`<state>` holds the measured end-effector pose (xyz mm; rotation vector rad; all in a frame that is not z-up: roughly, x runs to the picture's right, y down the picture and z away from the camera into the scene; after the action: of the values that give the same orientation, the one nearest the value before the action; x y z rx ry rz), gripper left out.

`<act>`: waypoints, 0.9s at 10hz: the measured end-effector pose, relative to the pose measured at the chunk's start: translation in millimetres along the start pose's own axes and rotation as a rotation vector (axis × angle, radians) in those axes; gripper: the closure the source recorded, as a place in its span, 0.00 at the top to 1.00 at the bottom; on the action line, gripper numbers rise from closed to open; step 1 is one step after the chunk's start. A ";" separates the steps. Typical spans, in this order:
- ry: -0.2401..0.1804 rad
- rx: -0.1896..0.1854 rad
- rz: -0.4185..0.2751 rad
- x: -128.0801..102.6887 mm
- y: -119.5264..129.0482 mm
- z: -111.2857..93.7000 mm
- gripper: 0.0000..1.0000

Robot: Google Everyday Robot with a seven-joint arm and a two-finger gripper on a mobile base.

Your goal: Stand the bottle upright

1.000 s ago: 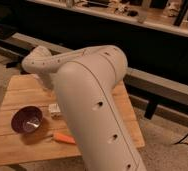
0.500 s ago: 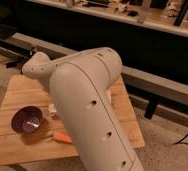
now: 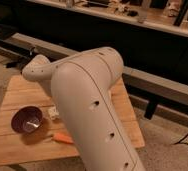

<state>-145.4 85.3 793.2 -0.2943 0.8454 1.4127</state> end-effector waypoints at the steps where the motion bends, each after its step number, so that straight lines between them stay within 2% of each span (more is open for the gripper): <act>1: 0.018 0.001 -0.017 7.9 -1.9 -2.3 0.80; 4: 0.102 0.026 -0.095 38.0 -19.5 -6.1 0.80; 6: 0.160 0.069 -0.146 52.6 -42.9 -6.2 0.80; 7: 0.175 0.078 -0.152 54.6 -49.3 -6.1 0.80; 8: 0.192 0.073 -0.145 54.5 -54.2 -6.7 0.80; 9: 0.197 0.051 -0.130 51.7 -52.5 -8.3 0.80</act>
<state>-102.4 108.8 737.6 -0.4471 1.0035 1.2525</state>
